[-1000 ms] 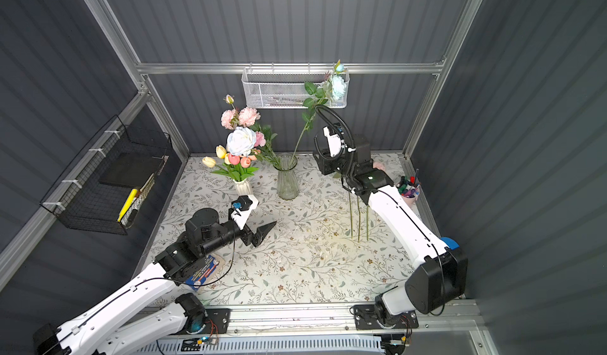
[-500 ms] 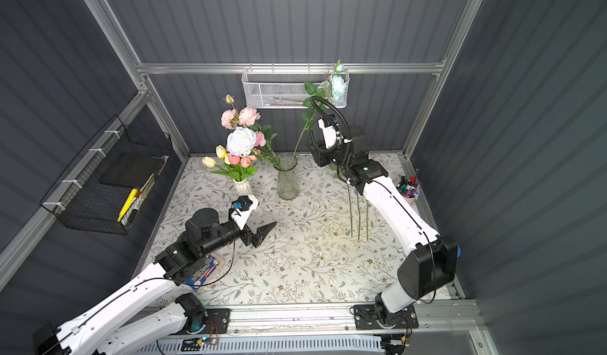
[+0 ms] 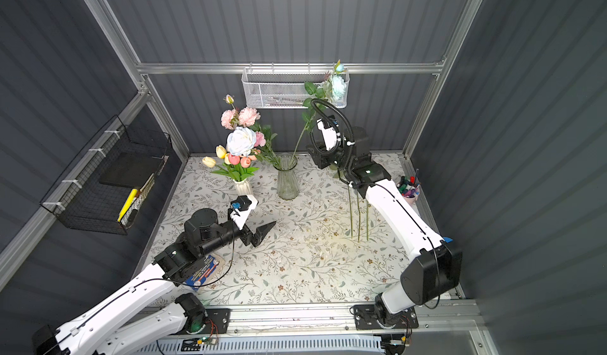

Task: Pick out pink flowers from the vase
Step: Pick up the flower from the vase.

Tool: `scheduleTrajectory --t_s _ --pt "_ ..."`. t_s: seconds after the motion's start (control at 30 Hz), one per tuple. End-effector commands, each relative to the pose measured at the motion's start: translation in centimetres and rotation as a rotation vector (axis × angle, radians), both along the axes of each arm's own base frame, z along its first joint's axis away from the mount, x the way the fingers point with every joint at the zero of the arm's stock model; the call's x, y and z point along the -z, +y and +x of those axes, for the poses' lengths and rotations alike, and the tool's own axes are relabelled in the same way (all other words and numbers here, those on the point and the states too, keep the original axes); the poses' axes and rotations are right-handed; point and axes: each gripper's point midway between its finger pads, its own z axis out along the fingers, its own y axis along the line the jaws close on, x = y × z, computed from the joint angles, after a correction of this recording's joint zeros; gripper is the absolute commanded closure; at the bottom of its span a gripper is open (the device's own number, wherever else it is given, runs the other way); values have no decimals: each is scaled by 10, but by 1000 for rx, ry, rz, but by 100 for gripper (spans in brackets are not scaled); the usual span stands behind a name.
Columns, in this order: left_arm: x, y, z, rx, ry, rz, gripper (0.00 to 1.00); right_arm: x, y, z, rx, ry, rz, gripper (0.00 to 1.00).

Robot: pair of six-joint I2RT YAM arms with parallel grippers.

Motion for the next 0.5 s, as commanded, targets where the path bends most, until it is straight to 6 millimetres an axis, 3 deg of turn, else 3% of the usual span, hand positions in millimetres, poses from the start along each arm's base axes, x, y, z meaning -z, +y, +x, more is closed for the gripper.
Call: scheduleTrajectory --t_s 0.0,0.23,0.47 --pt "-2 0 -3 7 -14 -20 6 -12 2 -10 -38 -43 11 55" --pt "-2 -1 -5 18 -17 -23 6 -14 8 -12 -65 -46 35 55" --pt "-5 -1 -5 21 -37 -28 6 -19 30 -9 -152 -80 59 56"
